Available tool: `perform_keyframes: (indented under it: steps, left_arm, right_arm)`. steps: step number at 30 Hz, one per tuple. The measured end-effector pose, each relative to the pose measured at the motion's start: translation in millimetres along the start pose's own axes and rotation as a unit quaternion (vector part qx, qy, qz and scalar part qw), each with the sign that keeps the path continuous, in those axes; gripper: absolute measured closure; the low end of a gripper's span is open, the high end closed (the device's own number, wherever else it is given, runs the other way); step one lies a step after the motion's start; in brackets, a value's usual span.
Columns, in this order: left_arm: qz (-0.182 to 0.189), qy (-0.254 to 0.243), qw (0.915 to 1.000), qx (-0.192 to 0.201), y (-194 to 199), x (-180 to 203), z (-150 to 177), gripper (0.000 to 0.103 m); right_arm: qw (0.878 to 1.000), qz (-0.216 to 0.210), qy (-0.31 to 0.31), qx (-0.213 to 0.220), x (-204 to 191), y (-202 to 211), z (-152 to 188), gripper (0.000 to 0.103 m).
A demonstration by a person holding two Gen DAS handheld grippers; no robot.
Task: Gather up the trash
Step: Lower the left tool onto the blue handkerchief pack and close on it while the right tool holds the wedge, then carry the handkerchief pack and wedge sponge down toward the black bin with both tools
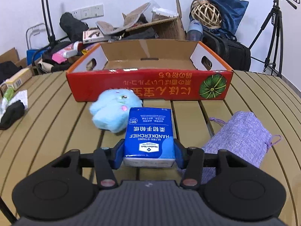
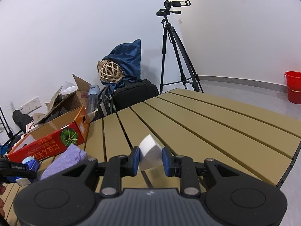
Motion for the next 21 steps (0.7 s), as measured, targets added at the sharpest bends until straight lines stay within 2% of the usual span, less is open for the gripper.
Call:
perform_keyframes:
  steps: [21]
  left_arm:
    - [-0.009,-0.026,0.9989,0.038,89.1,-21.7,38.4,0.05]
  right_arm:
    - [0.998,-0.059,0.036,-0.006,-30.8,43.2,9.9,0.078]
Point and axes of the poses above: each gripper's, at about its wrist camera, not at the fingertips, and y roughly against the way its jaws point, x to its right, z to its underside, the point moved 7 cm from there along -y, roughly the way its jaws point, and after that the axes turned 11 degrees about -y, right-handed, at the moved point
